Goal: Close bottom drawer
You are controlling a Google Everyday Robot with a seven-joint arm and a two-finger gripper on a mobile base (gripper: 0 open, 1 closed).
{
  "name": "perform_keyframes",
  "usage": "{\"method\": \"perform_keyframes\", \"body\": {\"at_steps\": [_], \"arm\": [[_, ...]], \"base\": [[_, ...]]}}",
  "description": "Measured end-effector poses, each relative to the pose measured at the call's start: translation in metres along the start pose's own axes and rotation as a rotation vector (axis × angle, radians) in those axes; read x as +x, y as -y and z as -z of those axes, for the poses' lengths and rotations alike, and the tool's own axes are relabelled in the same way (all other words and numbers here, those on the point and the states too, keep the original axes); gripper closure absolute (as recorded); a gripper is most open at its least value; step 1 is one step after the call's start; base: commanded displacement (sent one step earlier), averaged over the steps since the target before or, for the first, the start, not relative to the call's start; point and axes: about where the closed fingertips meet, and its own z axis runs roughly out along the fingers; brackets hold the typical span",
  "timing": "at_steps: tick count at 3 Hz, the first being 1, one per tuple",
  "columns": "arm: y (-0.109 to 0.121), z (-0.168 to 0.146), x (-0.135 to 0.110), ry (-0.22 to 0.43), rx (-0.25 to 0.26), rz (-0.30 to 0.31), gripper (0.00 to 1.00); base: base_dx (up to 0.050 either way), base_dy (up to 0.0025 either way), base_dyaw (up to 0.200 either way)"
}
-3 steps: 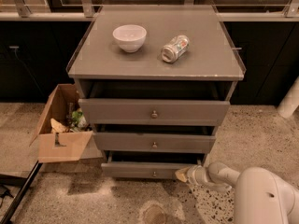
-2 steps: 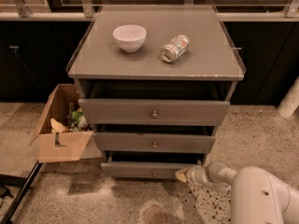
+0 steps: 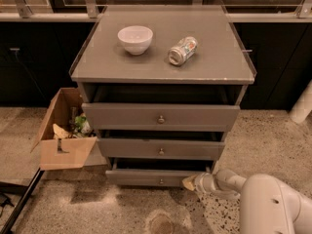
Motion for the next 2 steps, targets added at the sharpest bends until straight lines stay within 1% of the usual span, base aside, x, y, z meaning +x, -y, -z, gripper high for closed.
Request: {"method": "perform_keyframes", "body": {"at_steps": [1,2], "arm": [[0.0,0.0,0.0,0.0,0.0,0.0,0.08],[0.0,0.0,0.0,0.0,0.0,0.0,0.0]], "base": [[0.0,0.0,0.0],[0.0,0.0,0.0]]}}
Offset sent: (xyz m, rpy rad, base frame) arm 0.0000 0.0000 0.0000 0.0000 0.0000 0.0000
